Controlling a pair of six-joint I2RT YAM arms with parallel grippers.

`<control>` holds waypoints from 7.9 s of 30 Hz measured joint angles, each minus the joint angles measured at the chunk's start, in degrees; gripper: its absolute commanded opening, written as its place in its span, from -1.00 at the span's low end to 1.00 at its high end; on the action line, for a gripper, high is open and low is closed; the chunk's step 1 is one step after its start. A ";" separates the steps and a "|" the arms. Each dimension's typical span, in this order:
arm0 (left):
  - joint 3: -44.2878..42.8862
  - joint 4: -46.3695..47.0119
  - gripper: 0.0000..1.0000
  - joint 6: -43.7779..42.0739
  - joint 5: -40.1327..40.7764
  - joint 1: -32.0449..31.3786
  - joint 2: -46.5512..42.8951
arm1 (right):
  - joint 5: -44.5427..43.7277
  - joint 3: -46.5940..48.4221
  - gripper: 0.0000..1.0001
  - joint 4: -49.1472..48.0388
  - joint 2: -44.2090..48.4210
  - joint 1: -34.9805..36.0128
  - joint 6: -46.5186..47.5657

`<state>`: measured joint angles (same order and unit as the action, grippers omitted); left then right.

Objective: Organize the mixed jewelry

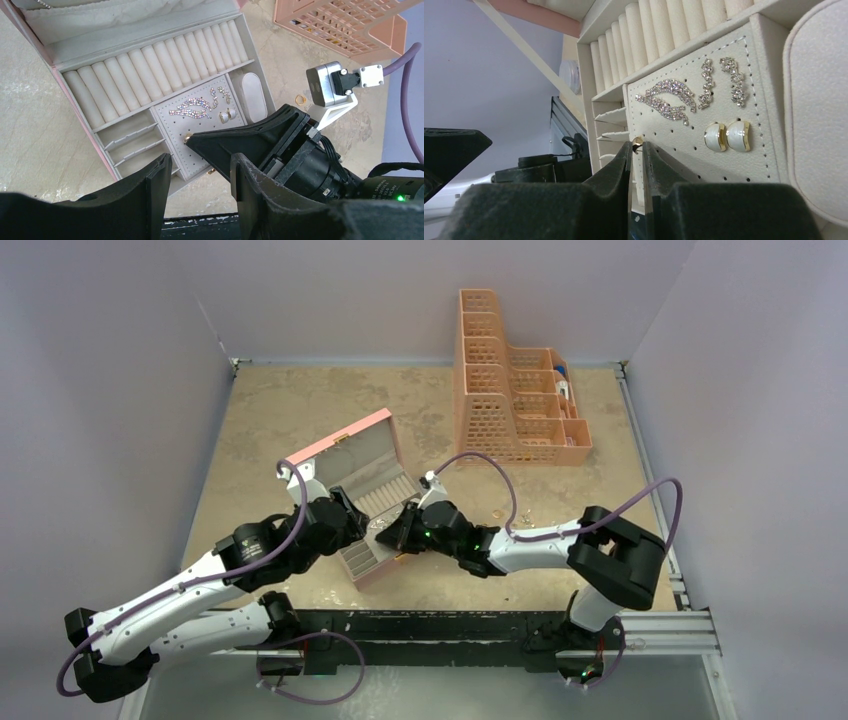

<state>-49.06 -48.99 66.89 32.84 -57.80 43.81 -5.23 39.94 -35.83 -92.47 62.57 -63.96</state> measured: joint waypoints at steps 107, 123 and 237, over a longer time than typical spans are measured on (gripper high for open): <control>7.96 18.14 0.48 -4.50 -23.39 0.00 5.22 | -13.16 -10.56 -1.00 40.87 35.10 -10.14 8.68; 7.96 39.41 0.43 -6.99 -33.44 1.38 3.30 | 0.74 -11.34 -1.00 12.11 43.47 -10.14 16.17; 12.22 54.51 -0.82 6.45 -65.90 17.59 4.48 | 10.99 -20.98 0.16 -12.39 53.68 -10.45 5.81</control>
<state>-36.84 5.52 73.34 -33.06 -40.21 48.29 5.76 18.96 -48.23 -38.79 52.12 -58.15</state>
